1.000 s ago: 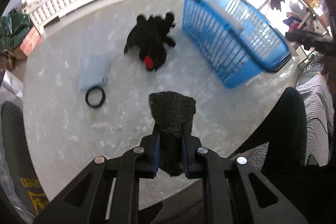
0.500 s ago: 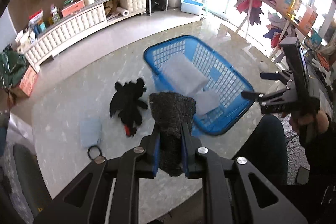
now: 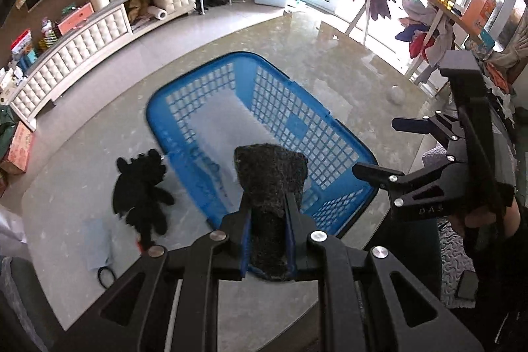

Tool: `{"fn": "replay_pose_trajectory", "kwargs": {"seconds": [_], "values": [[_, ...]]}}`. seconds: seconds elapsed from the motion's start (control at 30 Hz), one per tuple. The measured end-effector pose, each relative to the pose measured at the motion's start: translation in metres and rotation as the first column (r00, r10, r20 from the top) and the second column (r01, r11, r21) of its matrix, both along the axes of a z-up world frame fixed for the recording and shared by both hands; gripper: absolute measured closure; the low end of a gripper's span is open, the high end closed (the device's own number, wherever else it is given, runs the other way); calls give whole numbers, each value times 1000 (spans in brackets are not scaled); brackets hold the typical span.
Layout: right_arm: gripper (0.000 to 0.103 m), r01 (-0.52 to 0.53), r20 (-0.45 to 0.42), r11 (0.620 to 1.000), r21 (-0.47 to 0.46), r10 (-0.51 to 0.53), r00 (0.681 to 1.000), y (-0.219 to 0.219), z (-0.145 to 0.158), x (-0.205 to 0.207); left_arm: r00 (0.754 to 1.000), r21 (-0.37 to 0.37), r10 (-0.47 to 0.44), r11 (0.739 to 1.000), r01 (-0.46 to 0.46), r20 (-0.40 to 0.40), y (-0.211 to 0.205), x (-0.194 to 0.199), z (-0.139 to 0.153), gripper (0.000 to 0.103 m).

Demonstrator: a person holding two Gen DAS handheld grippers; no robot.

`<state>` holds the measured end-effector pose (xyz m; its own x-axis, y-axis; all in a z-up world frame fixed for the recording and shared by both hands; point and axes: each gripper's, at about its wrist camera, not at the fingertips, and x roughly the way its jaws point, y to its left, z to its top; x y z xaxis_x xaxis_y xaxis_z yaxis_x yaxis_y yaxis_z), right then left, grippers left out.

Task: Organize soft objects
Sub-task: 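Lift black square cloth and carry it over the basket with left tool, then lower black cloth into basket and open left tool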

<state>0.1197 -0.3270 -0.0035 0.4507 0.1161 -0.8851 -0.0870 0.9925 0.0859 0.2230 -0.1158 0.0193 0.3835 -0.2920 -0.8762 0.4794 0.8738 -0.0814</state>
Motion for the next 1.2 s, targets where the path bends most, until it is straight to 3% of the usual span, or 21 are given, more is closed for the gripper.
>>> {"fn": "replay_pose_trajectory", "kwargs": {"seconds": [0.5, 0.7, 1.2], "values": [[0, -16, -43, 1000, 20, 17, 999, -5, -13, 9, 992, -19, -18, 1000, 16, -129, -37, 36, -65, 88], [0, -27, -55, 999, 27, 29, 998, -3, -16, 11, 987, 14, -15, 1000, 18, -159, -41, 38, -85, 88], [0, -11, -75, 997, 73, 16, 997, -14, -19, 8, 988, 92, -11, 995, 26, -157, -50, 42, -99, 83]]}}
